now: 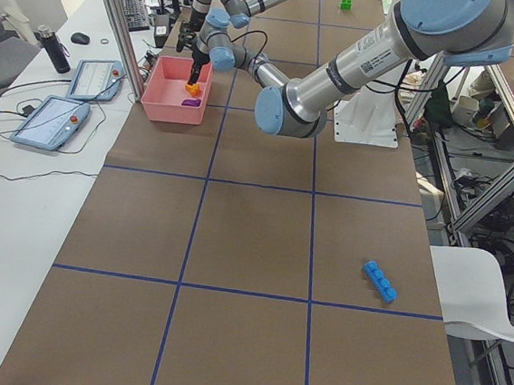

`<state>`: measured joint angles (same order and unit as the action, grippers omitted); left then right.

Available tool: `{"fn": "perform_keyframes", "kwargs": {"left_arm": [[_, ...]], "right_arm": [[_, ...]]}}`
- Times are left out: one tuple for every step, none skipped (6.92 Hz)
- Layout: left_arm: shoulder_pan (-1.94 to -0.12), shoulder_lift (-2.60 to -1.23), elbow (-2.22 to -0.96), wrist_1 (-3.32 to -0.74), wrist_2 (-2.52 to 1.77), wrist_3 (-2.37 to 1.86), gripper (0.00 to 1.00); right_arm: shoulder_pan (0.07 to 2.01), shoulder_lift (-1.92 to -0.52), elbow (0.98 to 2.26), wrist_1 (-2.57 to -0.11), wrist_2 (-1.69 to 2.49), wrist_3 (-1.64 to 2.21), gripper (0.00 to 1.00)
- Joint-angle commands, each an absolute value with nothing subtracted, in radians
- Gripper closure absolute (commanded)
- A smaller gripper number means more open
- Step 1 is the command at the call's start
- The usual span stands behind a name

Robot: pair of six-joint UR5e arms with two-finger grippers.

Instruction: Put all blocks into box

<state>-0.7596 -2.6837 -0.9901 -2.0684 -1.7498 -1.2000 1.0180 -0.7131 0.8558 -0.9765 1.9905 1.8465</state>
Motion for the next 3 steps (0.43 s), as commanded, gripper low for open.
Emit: {"fn": "perform_keyframes", "kwargs": {"left_arm": [[-0.761,-2.618,-1.099,-2.051,-1.752,-1.209,0.00],[-0.758,-2.499,-1.229,-2.051,-1.752,-1.207,0.00],[-0.758,-2.470,-1.276,-2.051,-1.750,-1.209,0.00]], "right_arm": [[0.973,-0.678,0.842,-0.979,1.999,1.992,0.01],[0.970,-0.648,0.795,-0.979,2.002,2.043,0.01],[0.969,-0.643,0.790,-0.977,2.029,2.127,0.01]]}}
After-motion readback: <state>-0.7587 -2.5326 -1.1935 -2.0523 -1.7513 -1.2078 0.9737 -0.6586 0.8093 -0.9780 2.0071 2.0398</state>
